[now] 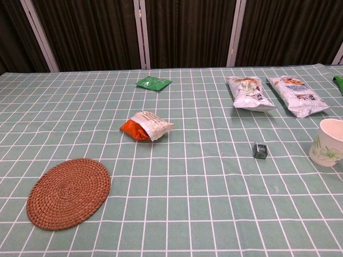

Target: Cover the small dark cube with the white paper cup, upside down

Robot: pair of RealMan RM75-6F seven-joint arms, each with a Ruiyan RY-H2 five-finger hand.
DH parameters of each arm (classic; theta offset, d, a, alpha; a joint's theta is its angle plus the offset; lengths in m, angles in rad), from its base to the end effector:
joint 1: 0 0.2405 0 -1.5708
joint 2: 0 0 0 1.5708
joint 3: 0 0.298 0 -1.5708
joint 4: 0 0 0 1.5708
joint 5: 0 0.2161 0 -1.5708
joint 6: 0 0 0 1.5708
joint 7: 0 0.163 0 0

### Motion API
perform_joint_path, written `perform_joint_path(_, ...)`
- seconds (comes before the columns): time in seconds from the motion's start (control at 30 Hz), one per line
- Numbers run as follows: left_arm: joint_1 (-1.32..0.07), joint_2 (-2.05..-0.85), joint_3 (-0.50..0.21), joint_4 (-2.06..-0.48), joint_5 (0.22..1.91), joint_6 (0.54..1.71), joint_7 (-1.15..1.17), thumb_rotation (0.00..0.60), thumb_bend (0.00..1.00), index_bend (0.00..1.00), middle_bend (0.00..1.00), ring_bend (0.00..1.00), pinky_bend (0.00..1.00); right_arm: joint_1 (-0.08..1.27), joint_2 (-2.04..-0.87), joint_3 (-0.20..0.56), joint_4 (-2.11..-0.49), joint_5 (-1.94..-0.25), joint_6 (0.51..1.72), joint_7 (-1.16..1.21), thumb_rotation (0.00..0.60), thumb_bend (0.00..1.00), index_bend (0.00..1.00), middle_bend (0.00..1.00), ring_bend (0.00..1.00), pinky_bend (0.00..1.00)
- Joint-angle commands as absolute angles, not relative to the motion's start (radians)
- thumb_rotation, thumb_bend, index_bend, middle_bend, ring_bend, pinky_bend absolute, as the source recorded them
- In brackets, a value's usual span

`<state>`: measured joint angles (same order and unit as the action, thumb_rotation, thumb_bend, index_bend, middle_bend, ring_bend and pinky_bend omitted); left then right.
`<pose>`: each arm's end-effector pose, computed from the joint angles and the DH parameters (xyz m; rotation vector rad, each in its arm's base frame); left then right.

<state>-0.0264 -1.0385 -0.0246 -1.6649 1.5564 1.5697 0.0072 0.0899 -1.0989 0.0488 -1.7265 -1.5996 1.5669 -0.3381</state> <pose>-0.3440 0.1774 0.2004 -1.3784 -0.8453 -0.9035 -0.3078 -0.2016 0.1758 1.4811 -0.6060 0.8295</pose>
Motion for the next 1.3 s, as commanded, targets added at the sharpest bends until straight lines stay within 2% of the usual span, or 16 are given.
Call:
perform_joint_path(0.03,-0.028,-1.039,-0.025,-1.664,1.554,1.567,0.007,0.6,0.0,0.0,0.0,0.0,0.0,0.091,-1.103,0.049,-1.723,-1.598,1.56,-0.343,0.6,0.0,0.0,0.0,0.0,0.0)
perform_joint_path(0.33,-0.034,-1.04,-0.032,-1.665,1.542,1.558,0.009,0.6,0.0,0.0,0.0,0.0,0.0,0.132,-1.147,0.031,-1.666,-1.627,1.478,-0.427,0.6,0.0,0.0,0.0,0.0,0.0)
perform_joint_path(0.63,-0.058,-1.055,-0.05,-1.655,1.486,1.504,0.041,0.6,0.0,0.0,0.0,0.0,0.0,0.306,-1.248,0.01,-1.51,-1.728,1.196,-0.774,0.6,0.0,0.0,0.0,0.0,0.0)
perform_joint_path(0.87,-0.063,-1.06,-0.059,-1.646,1.453,1.488,0.044,0.6,0.0,0.0,0.0,0.0,0.0,0.365,-1.332,0.013,-1.452,-1.695,1.053,-1.003,0.6,0.0,0.0,0.0,0.0,0.0)
perform_joint_path(1.3,-0.067,-1.063,-0.06,-1.637,1.446,1.48,0.041,0.6,0.0,0.0,0.0,0.0,0.0,0.402,-1.449,0.027,-1.288,-1.651,1.004,-1.227,0.6,0.0,0.0,0.0,0.0,0.0)
